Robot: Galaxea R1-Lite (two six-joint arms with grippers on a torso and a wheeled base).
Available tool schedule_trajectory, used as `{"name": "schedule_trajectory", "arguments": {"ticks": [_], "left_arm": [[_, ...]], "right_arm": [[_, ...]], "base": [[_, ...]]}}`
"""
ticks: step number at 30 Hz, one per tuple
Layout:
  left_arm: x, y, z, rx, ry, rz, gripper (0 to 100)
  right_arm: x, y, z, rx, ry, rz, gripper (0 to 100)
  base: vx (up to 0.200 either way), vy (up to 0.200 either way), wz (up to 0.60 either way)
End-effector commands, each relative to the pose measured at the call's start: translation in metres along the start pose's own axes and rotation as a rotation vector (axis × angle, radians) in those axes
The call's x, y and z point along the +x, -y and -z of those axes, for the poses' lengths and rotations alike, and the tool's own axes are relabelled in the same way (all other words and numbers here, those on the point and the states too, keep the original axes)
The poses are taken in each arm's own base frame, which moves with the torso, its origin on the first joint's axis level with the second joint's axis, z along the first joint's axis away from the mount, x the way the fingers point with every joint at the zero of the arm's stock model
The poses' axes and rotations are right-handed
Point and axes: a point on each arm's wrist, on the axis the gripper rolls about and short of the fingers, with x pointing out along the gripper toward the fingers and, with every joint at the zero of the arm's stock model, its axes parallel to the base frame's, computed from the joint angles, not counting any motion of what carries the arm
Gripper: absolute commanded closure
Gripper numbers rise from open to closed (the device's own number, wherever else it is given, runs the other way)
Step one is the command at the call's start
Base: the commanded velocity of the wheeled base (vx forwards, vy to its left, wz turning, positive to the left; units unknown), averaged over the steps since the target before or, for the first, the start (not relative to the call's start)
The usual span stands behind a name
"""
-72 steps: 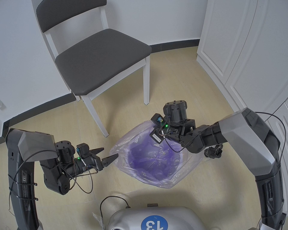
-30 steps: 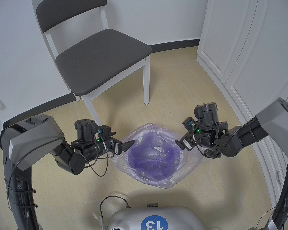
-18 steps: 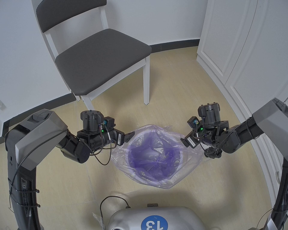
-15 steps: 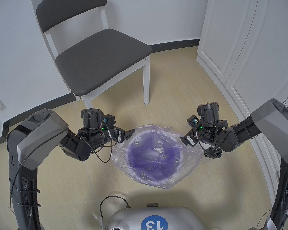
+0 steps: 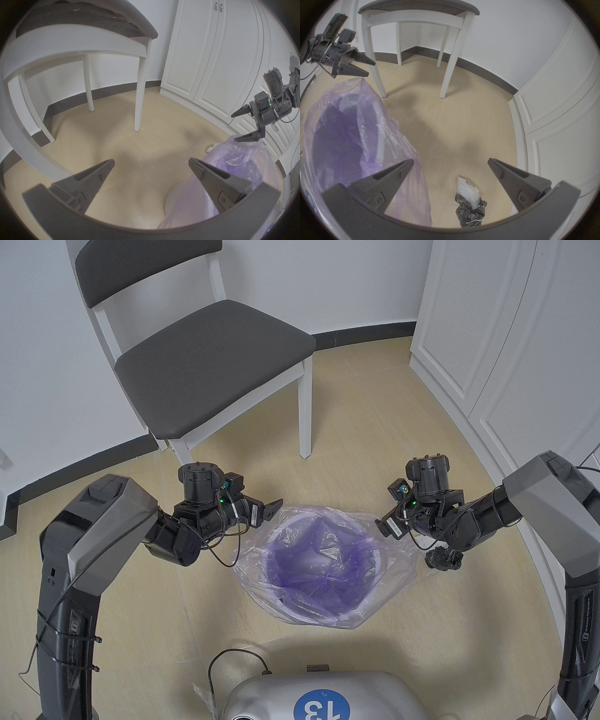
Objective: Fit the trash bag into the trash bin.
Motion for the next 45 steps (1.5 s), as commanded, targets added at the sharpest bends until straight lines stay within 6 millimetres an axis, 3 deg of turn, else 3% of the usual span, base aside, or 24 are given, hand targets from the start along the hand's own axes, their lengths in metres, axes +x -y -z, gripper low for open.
{"name": "schedule_trajectory", "arguments": {"ticks": [1,12,17,21,22,27,35,37,45], "left_arm": [[0.012,-0.004,0.017,-0.006,-0.018,-0.004,0],[0.028,-0.011,0.048,-0.018,-0.052,-0.014,0],[0.028,-0.024,0.040,-0.024,-0.018,-0.040,0],[0.017,-0.035,0.018,-0.021,0.020,-0.066,0],[0.005,-0.034,0.008,-0.018,0.029,-0.069,0],[-0.024,-0.023,-0.005,-0.017,0.024,-0.059,0],[-0.079,-0.004,0.021,-0.003,-0.030,-0.042,0],[-0.092,0.001,0.033,-0.008,-0.051,-0.039,0],[-0.107,0.008,0.059,-0.025,-0.111,-0.030,0]], "right_arm": [[0.015,-0.005,0.010,0.001,-0.025,-0.004,0],[0.040,-0.020,0.025,-0.002,-0.055,-0.016,0],[0.038,-0.017,0.020,0.003,-0.040,-0.004,0],[0.023,-0.004,0.005,0.015,-0.004,0.018,0],[0.009,0.004,-0.003,0.017,0.009,0.024,0],[-0.011,0.008,-0.007,0.016,0.017,0.022,0],[-0.042,0.023,-0.009,0.022,0.020,0.031,0],[-0.053,0.020,0.002,-0.005,-0.019,0.009,0],[-0.063,0.008,0.032,-0.066,-0.109,-0.038,0]], "base": [[0.000,0.000,0.00],[0.000,0.000,0.00],[0.000,0.000,0.00],[0.000,0.000,0.00],[0.000,0.000,0.00],[0.000,0.000,0.00],[0.000,0.000,0.00],[0.000,0.000,0.00],[0.000,0.000,0.00]]}}
